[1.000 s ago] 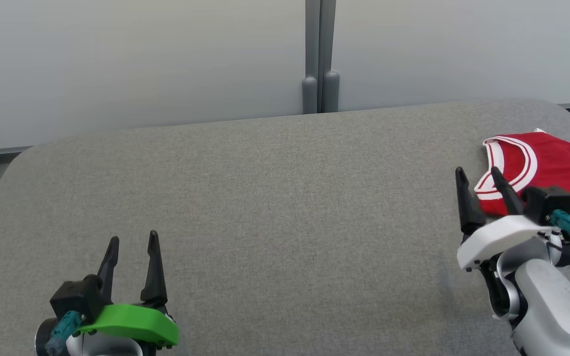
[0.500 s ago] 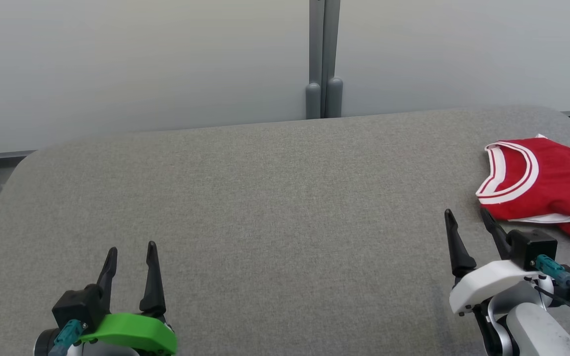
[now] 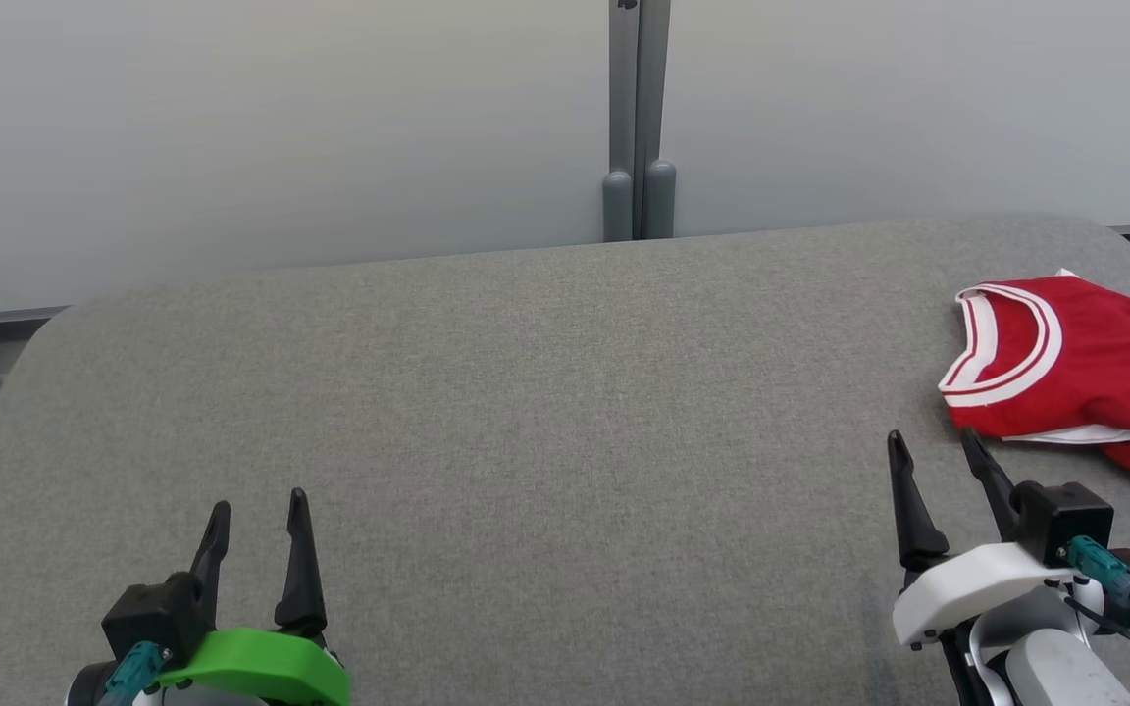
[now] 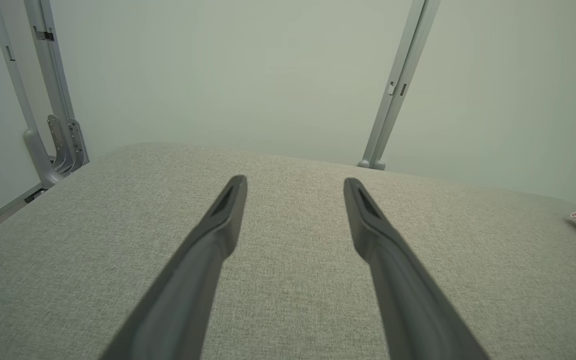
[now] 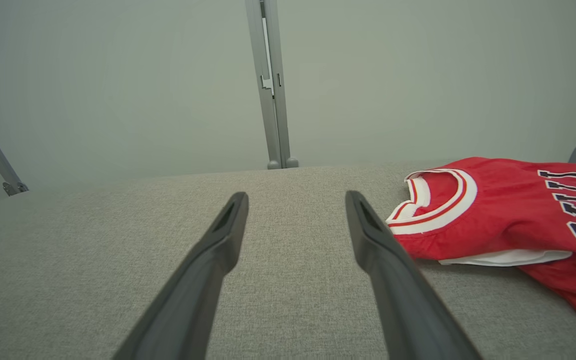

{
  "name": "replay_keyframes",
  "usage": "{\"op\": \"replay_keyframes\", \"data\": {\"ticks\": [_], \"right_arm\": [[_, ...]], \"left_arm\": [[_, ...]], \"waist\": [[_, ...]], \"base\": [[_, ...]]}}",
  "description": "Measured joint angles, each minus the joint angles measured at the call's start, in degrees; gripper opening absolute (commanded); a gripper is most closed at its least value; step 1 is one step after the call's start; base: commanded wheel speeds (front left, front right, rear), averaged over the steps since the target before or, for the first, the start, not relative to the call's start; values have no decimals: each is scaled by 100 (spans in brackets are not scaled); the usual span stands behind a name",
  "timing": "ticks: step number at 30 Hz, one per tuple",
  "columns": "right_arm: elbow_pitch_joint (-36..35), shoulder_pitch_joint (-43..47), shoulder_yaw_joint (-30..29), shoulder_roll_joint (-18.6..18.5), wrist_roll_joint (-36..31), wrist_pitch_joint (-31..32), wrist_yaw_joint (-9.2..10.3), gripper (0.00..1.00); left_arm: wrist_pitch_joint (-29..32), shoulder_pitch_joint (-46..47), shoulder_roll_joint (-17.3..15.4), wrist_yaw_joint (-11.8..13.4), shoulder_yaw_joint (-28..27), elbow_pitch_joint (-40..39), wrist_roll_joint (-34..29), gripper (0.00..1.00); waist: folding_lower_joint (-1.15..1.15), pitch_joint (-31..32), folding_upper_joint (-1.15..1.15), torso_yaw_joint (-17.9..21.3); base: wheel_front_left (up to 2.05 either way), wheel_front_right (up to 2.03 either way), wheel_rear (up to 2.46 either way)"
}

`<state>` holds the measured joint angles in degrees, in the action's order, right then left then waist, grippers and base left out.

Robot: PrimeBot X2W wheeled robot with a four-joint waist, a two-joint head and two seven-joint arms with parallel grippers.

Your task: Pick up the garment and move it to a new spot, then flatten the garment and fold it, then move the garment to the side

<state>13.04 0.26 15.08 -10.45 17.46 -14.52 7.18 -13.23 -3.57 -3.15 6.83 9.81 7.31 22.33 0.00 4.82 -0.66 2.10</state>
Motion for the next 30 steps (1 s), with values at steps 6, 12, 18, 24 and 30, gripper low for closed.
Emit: {"op": "replay_keyframes", "data": {"ticks": [6, 12, 18, 24, 30], "right_arm": [[-133, 145, -102, 118, -93, 0, 0, 100], [-250, 192, -186, 149, -178, 0, 0, 100], [-348, 287, -242, 189, -296, 0, 0, 100], [-416, 382, -288, 257, -349, 0, 0, 100], [-482, 403, -324, 304, -391, -1, 0, 100]], "left_arm": [[0, -2, 1, 0, 0, 7, -1, 100], [0, -2, 2, 0, 1, 14, -51, 100], [1, -3, 3, 0, 2, 35, -98, 100], [3, -3, 4, 0, 2, 60, -109, 100], [8, -3, 5, 0, 1, 74, -109, 100]], "waist": [[0, -8, 0, 3], [0, -15, 0, -3], [0, -24, 0, -15], [0, -32, 0, -26], [0, -35, 0, -32]], "base": [[0, 0, 0], [0, 0, 0], [0, 0, 0], [0, 0, 0], [0, 0, 0]]}}
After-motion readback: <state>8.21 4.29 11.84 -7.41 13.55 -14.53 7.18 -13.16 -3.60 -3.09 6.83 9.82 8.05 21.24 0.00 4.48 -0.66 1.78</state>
